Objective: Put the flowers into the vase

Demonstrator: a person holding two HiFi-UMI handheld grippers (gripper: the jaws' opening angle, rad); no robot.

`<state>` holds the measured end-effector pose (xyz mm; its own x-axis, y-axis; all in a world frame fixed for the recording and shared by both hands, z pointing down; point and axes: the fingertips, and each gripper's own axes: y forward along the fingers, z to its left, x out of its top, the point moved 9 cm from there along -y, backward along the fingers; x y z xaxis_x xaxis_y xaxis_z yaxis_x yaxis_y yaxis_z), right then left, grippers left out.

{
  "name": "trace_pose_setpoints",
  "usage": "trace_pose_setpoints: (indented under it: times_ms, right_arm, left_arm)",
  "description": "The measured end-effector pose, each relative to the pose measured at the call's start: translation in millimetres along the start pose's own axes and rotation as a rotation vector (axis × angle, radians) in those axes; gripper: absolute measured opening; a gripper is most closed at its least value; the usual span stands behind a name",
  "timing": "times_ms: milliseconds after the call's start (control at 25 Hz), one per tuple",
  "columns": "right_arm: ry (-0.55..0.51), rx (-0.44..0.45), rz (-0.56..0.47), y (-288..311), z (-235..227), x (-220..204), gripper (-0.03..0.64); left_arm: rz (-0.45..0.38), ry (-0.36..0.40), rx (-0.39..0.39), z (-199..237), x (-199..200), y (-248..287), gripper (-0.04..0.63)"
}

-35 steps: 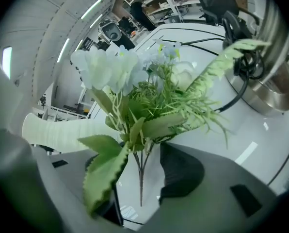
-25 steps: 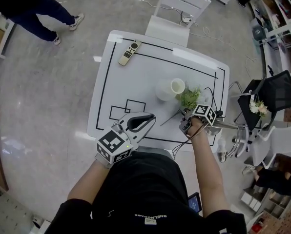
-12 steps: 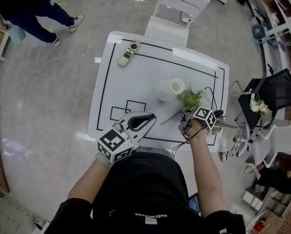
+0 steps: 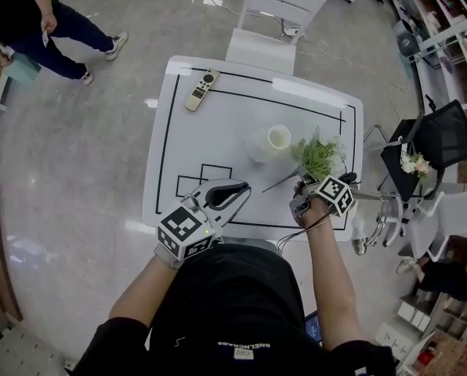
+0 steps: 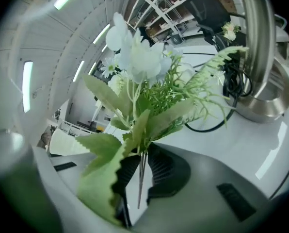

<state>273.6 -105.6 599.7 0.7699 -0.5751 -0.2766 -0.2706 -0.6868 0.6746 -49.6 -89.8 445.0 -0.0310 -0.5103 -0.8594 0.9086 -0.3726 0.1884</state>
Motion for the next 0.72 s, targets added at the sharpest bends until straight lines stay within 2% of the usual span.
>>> trace_pose_setpoints:
  times_ms: [320, 560, 720]
  right_arm:
    - [-0.125, 0.15, -0.157, -29.2, 51.7, 33.8, 0.058]
    - [-0.366, 0.223, -0.267, -55.1, 111.8, 62.0, 0.06]
    - [-0.467, 0.272, -0.312, -66.6, 143.8, 72.8, 0.06]
  left_arm:
    - [0.005, 0.012, -0.017, 0.1, 2.2, 4.1, 0.008]
    - [0.01, 0.022, -0.026, -1.3, 4.0, 5.4, 0.008]
    - [0.01, 0.028, -0.032, -3.9, 4.6, 5.8, 0.008]
